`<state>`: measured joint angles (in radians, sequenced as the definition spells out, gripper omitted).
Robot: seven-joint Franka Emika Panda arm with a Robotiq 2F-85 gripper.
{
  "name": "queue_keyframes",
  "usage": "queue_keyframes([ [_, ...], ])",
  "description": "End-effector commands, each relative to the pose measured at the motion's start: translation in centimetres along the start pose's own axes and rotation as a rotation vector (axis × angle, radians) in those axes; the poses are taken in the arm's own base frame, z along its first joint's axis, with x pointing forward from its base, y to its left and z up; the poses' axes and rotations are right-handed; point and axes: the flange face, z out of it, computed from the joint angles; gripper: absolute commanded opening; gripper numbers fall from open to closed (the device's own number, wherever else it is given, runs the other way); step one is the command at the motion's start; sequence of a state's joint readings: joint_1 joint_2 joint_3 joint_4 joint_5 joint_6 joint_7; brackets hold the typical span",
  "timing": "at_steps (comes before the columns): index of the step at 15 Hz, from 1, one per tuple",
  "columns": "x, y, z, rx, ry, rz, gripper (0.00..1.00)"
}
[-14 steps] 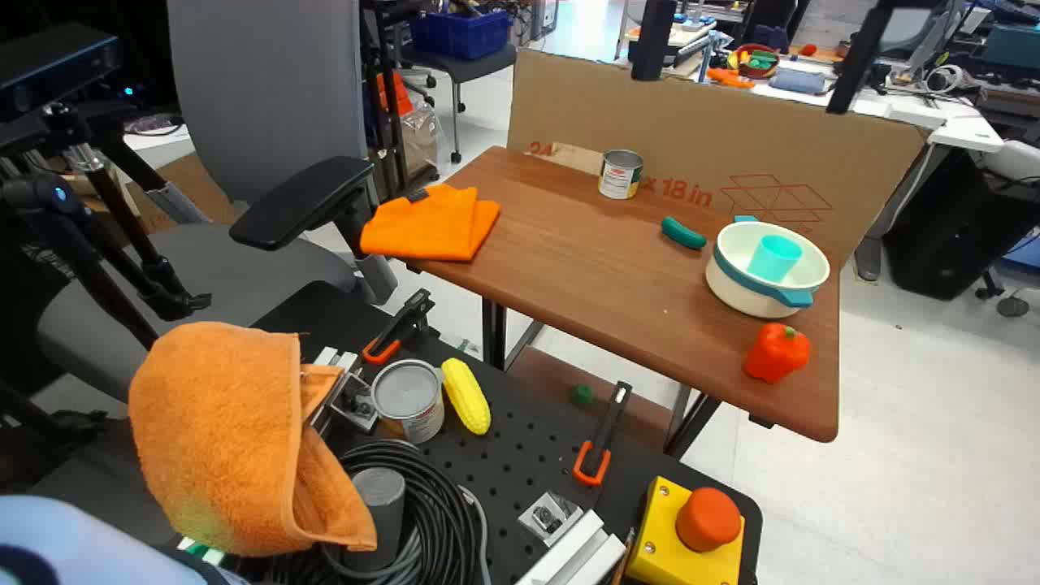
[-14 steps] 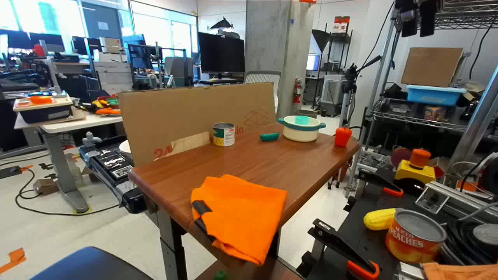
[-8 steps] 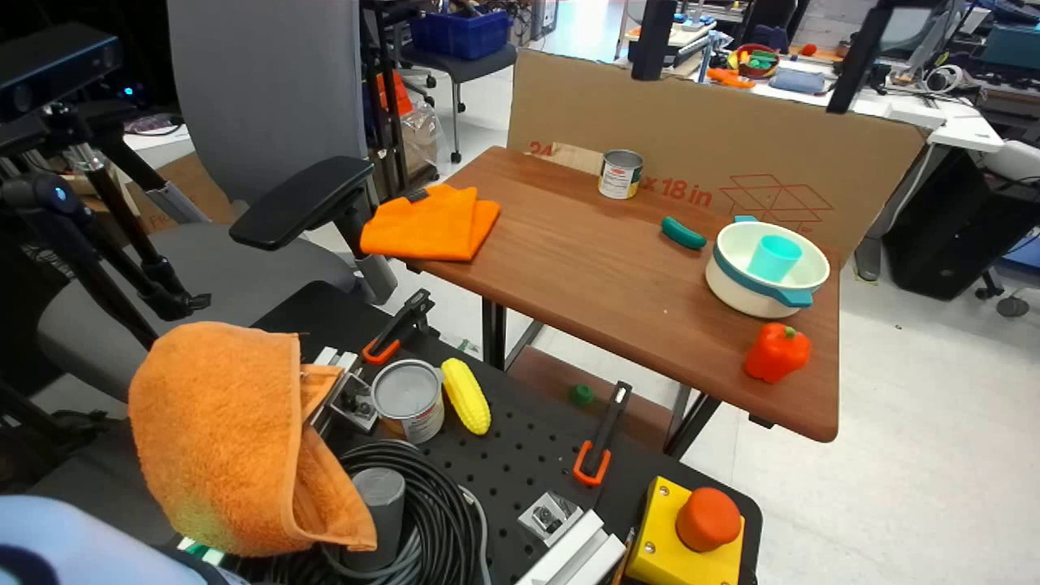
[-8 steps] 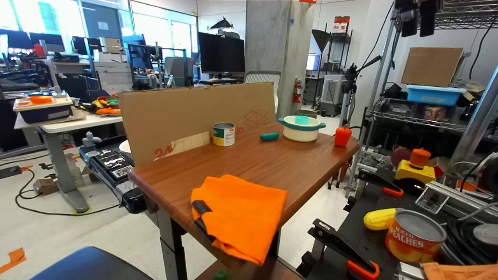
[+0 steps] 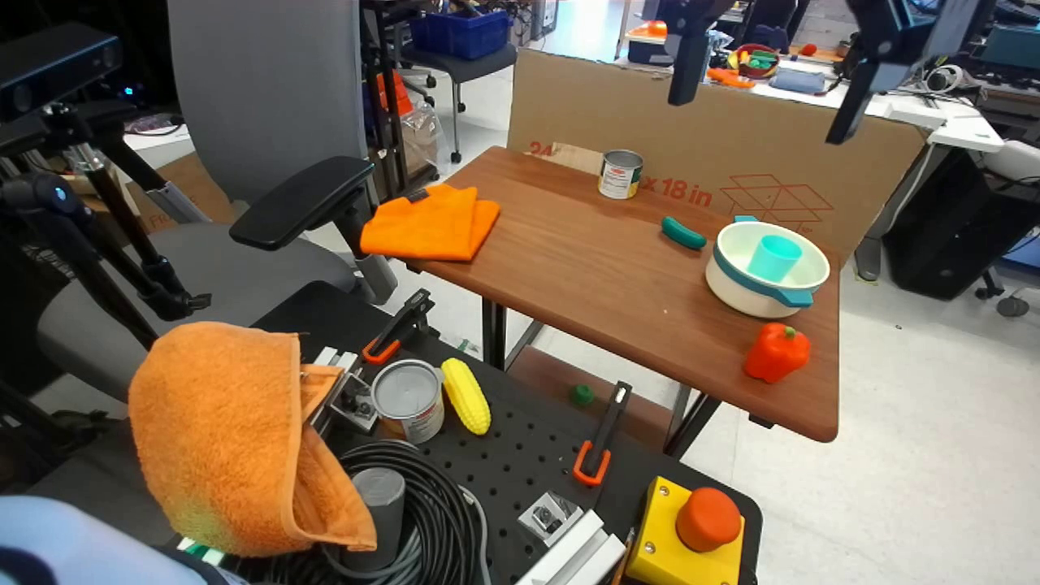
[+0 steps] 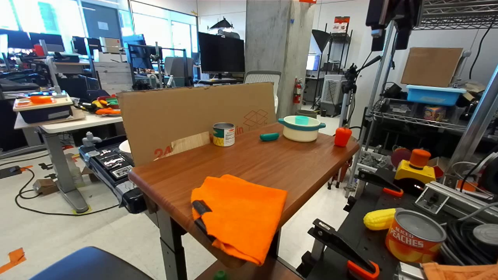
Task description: Pick the red pepper and place it beside the green object on the desk
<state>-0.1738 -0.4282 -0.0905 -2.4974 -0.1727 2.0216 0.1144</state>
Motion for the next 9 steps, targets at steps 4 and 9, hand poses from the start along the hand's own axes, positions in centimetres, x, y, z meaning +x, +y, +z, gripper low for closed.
queue_keyframes([
  [4, 7.6, 1.5, 7.6, -0.006, 0.071, 0.122, 1.0],
  [9, 12.2, 3.2, 12.8, -0.075, 0.034, 0.156, 1.0],
])
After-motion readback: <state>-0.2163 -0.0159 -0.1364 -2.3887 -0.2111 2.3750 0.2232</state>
